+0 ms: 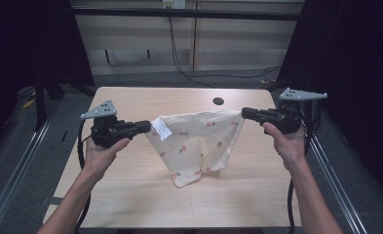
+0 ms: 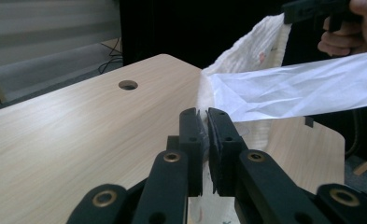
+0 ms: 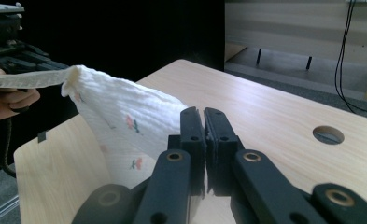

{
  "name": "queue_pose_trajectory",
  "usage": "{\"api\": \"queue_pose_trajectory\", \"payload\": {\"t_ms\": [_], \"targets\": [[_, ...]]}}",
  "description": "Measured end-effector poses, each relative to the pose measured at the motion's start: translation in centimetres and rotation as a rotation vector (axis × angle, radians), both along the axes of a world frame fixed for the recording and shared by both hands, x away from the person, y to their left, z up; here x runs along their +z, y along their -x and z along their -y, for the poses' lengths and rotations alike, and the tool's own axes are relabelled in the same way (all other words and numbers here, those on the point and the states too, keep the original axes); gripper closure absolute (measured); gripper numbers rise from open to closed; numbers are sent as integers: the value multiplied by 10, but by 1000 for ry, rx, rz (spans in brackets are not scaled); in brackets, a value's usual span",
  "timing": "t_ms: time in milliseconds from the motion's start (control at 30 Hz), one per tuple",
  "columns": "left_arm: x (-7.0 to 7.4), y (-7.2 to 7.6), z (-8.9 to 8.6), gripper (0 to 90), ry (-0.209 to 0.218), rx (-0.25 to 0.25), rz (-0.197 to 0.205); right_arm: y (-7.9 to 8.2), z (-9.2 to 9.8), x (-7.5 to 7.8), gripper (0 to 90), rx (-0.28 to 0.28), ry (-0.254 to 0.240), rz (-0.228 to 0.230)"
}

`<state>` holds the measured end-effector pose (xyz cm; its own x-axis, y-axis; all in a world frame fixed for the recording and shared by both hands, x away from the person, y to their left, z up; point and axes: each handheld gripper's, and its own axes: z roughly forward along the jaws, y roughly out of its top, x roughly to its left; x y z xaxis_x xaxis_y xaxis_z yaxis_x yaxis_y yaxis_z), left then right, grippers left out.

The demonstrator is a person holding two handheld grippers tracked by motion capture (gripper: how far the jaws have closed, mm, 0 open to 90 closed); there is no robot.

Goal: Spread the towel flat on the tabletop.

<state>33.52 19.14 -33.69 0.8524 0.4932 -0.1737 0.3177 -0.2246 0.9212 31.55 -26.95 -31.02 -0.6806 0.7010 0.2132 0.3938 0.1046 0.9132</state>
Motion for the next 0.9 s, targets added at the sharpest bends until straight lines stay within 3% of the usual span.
{"api": "queue_pose_trajectory", "payload": {"t_ms": [233,433,567,733,900], "targets": [[21,3,-3,852,4,-11,34,6,-3,23,873,13,22,37],[30,22,-6,852,-17,-30,49,24,-7,32,873,41,46,53],[33,34,-9,852,-24,-43,55,38,-9,36,873,89,-18,57],[38,45,-12,852,-33,-57,59,46,-12,37,874,97,-31,58],[57,53,-22,853,-11,-75,60,68,-21,50,874,133,-45,91]]}}
